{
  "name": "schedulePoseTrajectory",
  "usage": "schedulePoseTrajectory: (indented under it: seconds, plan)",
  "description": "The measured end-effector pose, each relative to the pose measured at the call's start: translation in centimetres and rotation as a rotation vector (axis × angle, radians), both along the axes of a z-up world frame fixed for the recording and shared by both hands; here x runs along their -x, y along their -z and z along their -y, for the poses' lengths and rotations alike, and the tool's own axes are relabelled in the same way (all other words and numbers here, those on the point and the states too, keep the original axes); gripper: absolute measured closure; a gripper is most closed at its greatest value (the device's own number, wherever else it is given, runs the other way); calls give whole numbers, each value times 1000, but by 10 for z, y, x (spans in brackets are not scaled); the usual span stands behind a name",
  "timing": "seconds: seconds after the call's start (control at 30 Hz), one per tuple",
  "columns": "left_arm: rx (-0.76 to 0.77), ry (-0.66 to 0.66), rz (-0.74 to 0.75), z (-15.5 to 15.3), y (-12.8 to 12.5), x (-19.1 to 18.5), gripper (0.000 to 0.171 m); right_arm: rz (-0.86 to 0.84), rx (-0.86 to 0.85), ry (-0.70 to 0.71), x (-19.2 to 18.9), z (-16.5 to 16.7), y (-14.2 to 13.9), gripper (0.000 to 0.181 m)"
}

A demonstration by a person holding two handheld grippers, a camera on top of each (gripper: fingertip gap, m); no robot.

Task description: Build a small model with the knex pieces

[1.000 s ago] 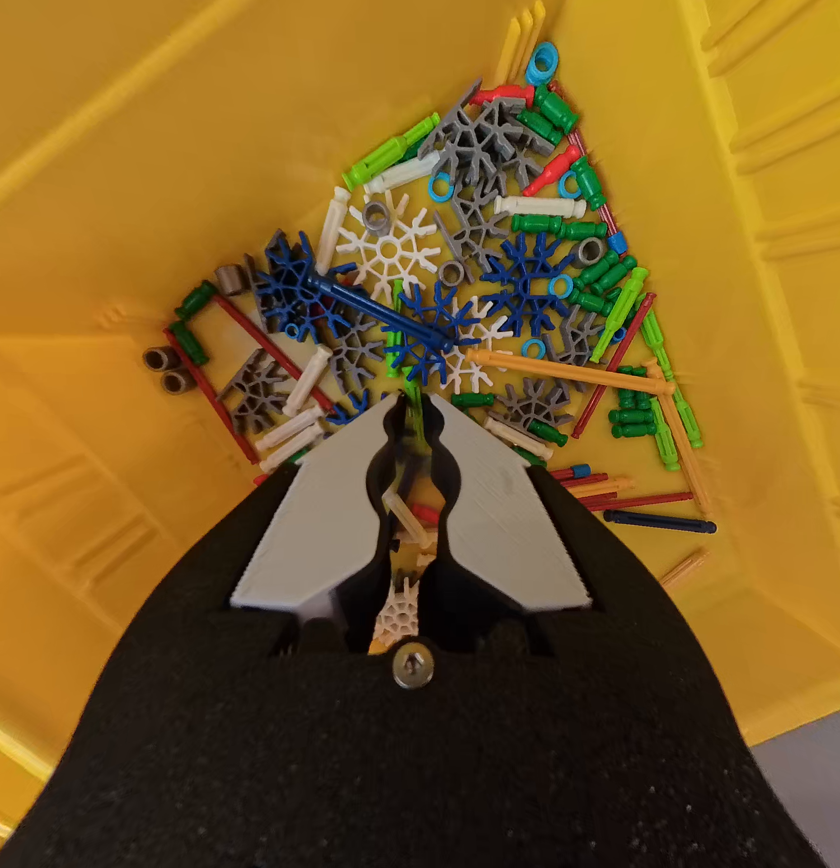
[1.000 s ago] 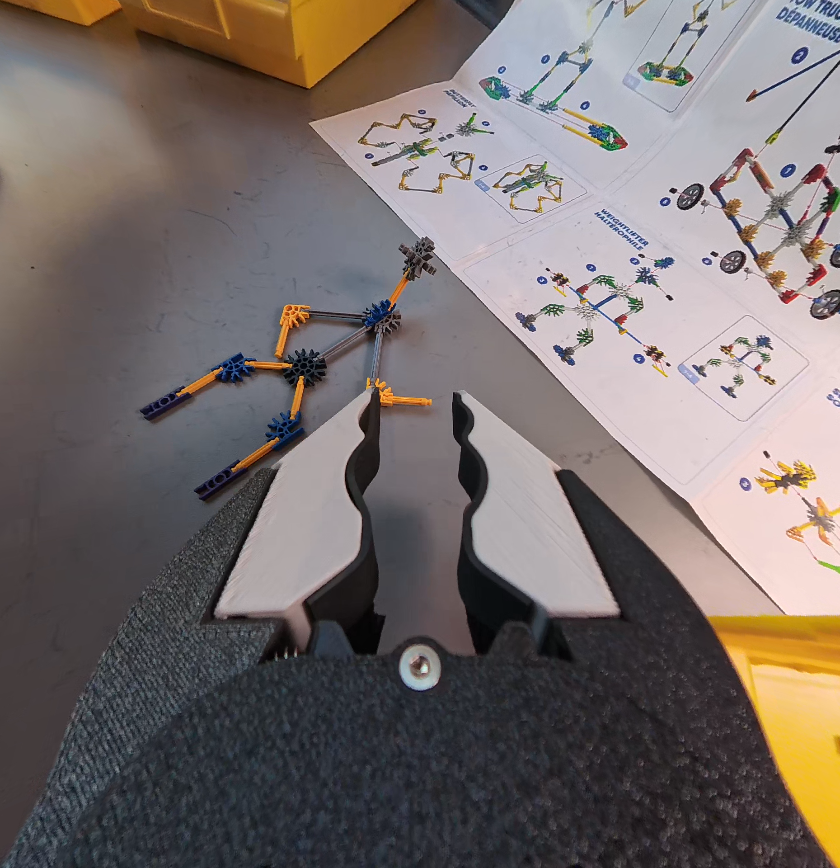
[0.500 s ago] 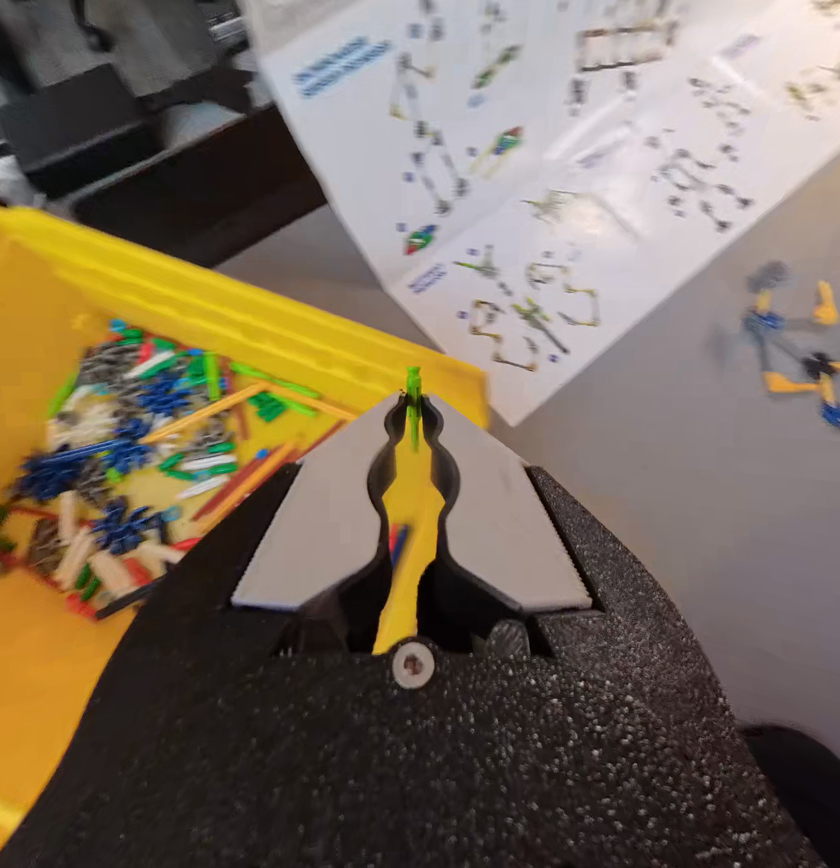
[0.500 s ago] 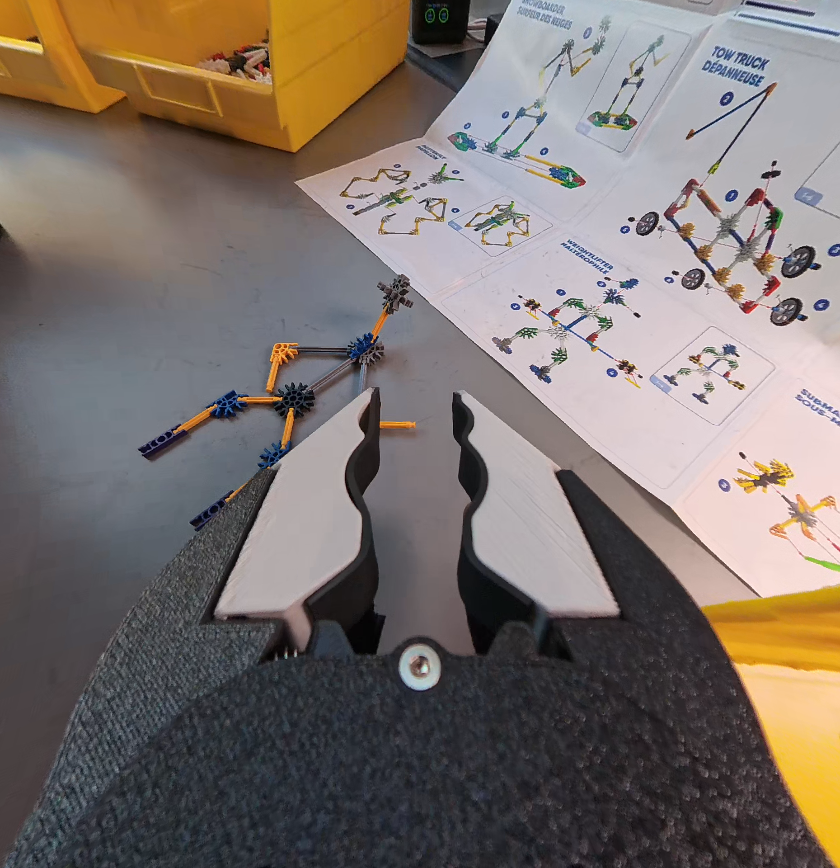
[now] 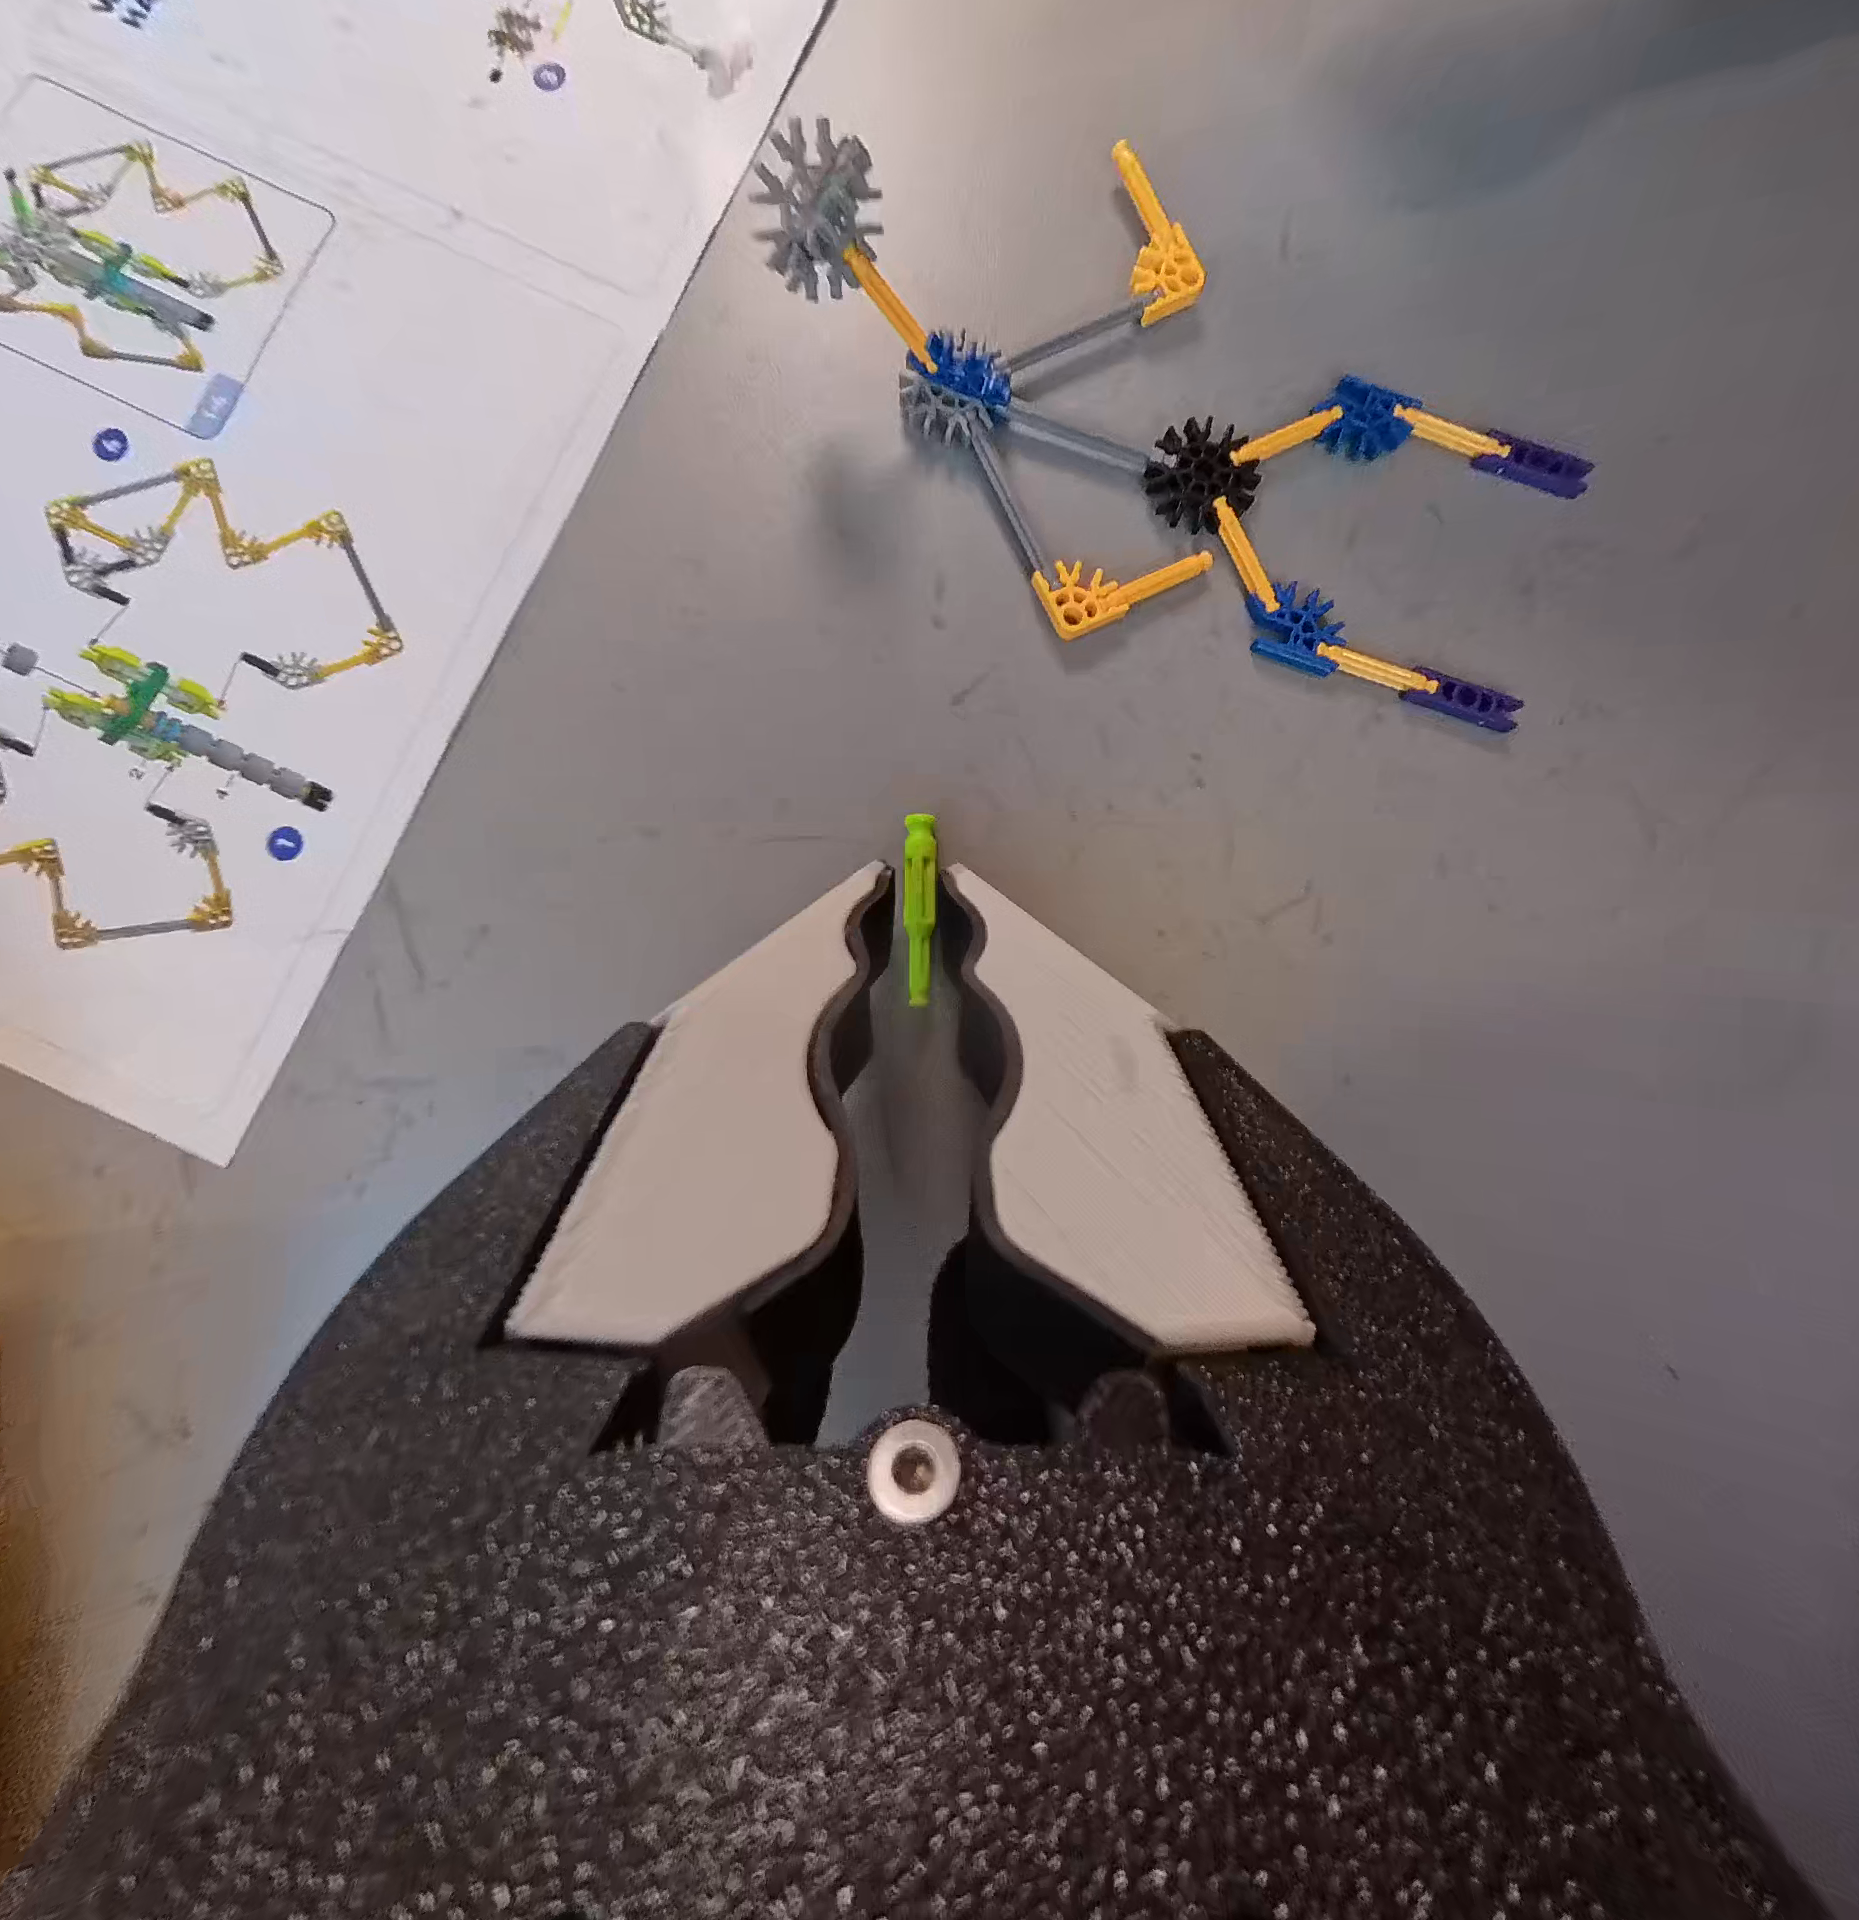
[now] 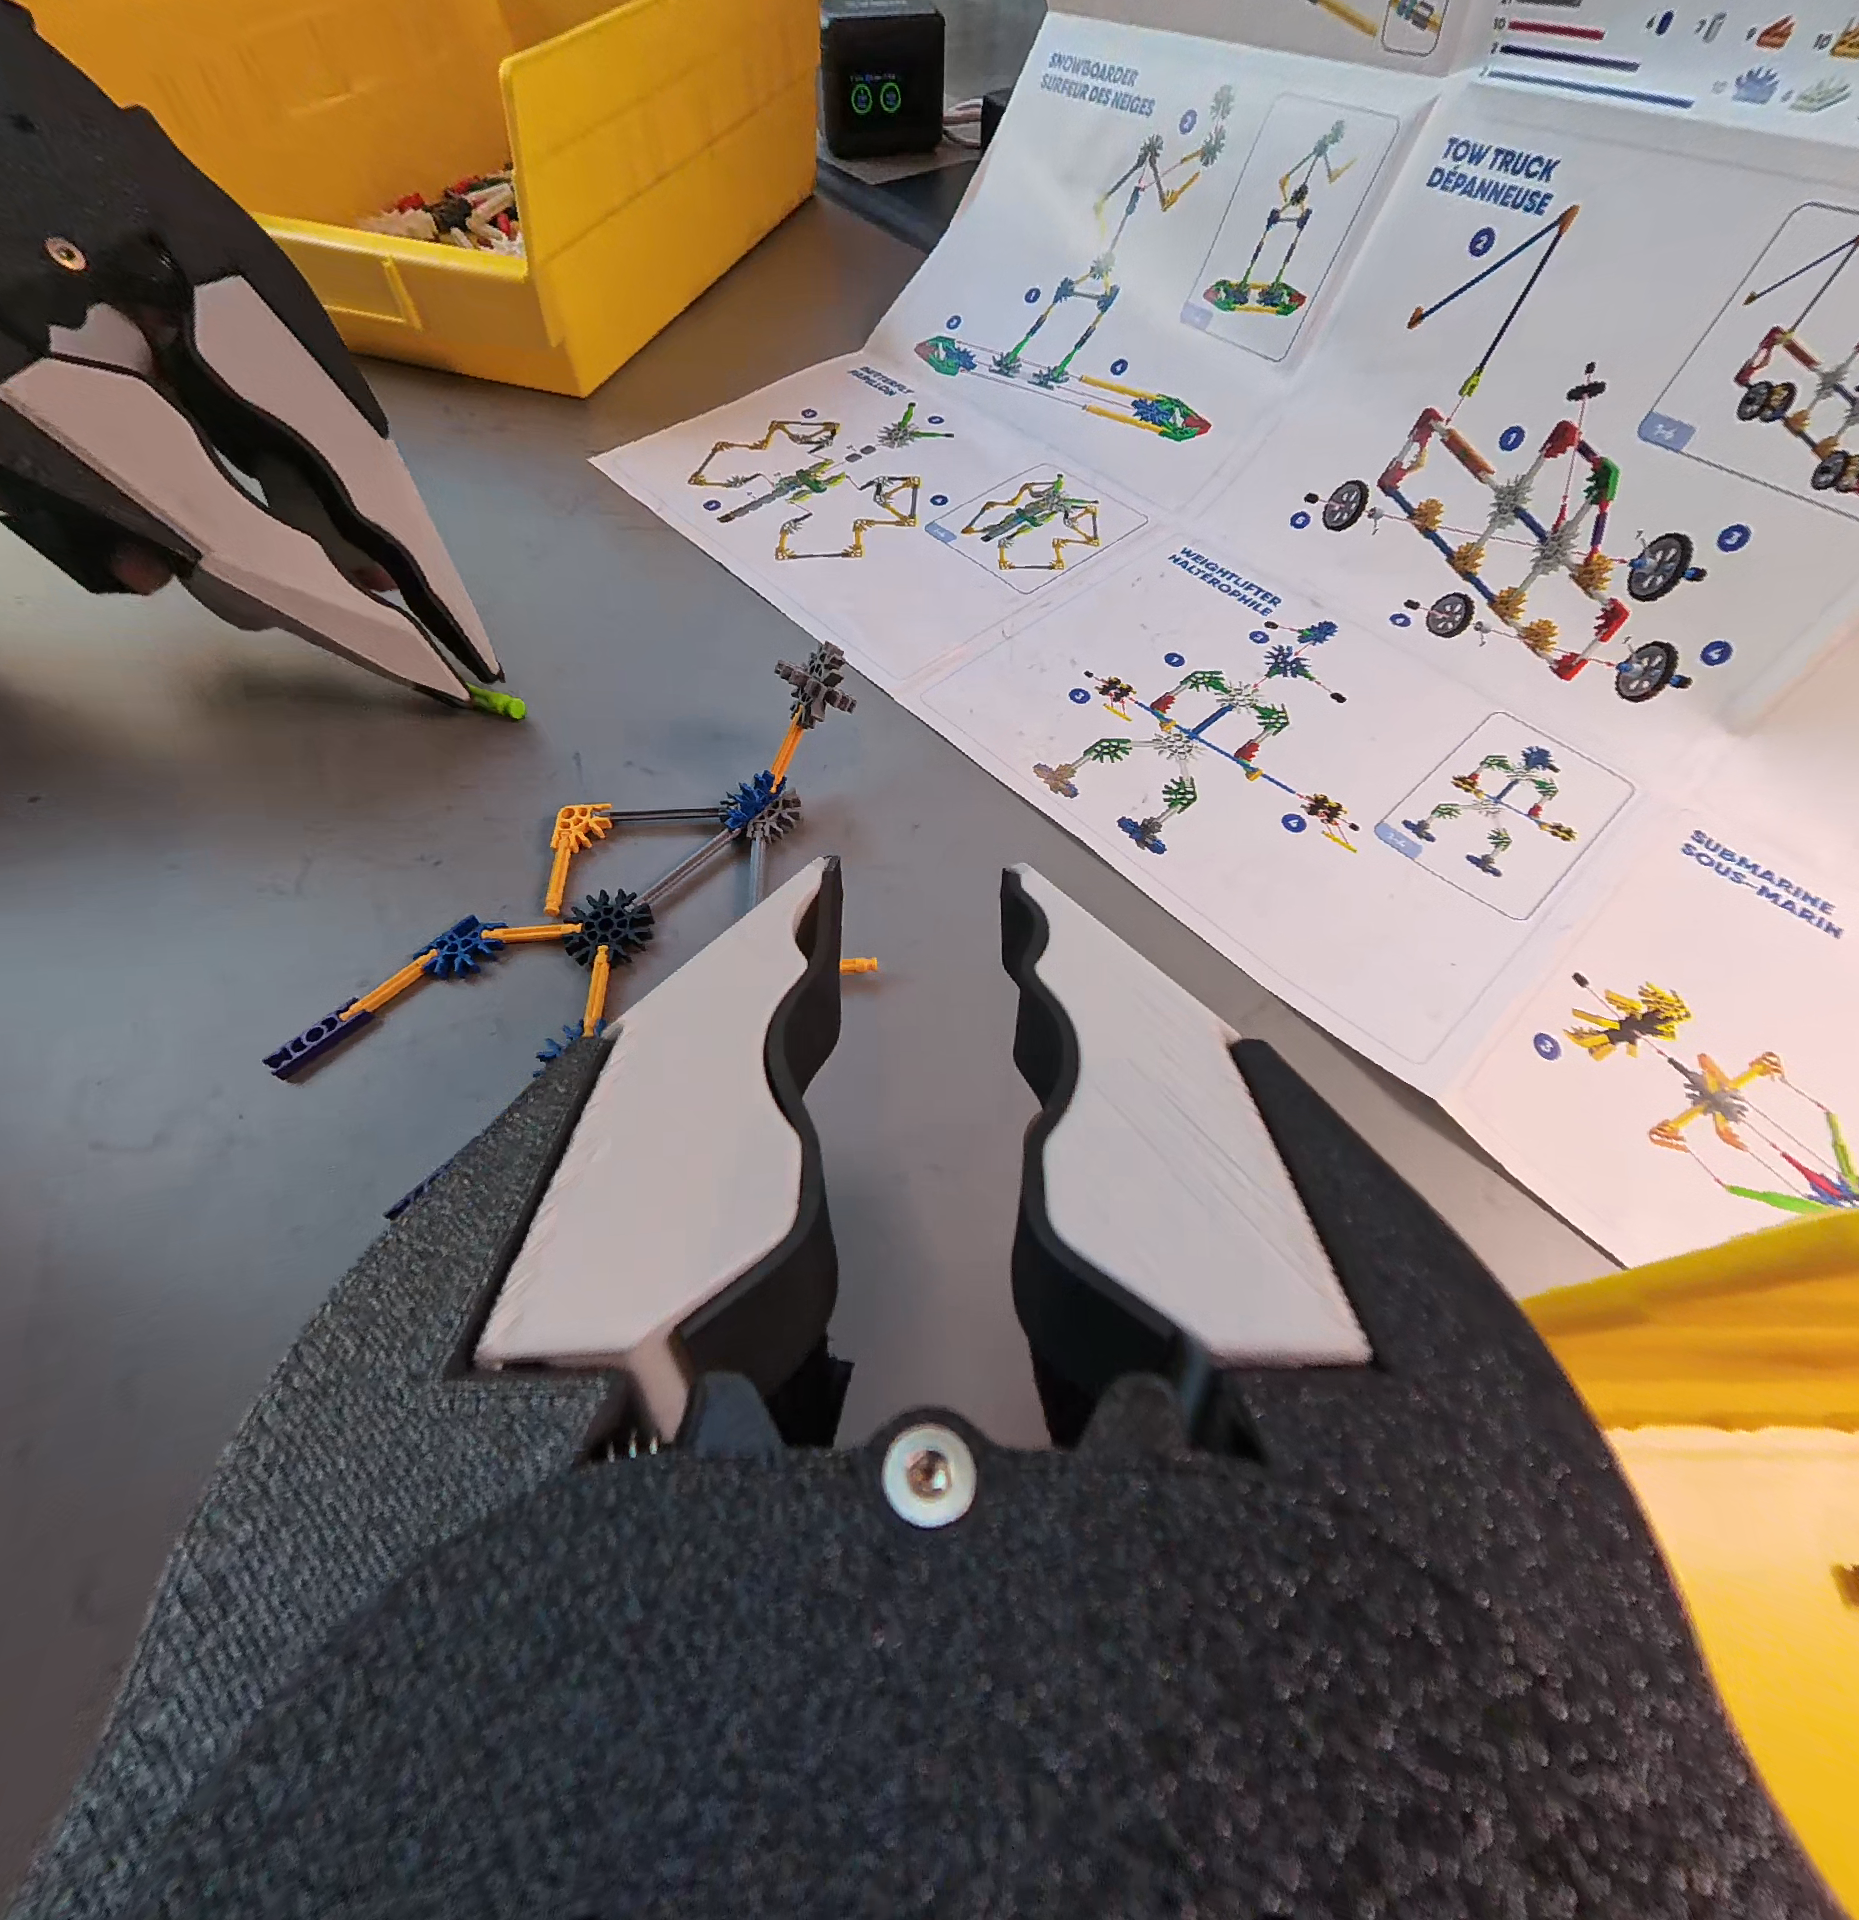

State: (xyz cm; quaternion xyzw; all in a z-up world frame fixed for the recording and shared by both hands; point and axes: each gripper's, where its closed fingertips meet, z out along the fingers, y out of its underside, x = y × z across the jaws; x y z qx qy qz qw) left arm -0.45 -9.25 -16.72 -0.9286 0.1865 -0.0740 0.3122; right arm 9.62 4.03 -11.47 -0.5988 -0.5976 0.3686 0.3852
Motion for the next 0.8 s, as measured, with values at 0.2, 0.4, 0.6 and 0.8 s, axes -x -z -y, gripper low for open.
schedulePoseTrajectory:
  seconds: [0.2, 0.4, 0.6, 0.8]
  plan:
    - [-124, -258, -102, 21, -86, 119, 159, -1, -8, 7, -2, -4, -1, 152]
    - [234, -453, -368, 90, -94, 282, 155, 12, 3, -14, -2, -2, 3, 152]
    - [621, -223, -357, 131, -40, 299, 147, 10, 12, 6, -5, -8, 3, 152]
    - [803, -69, -342, 151, -13, 283, 148, 18, 32, 14, -5, -11, 5, 152]
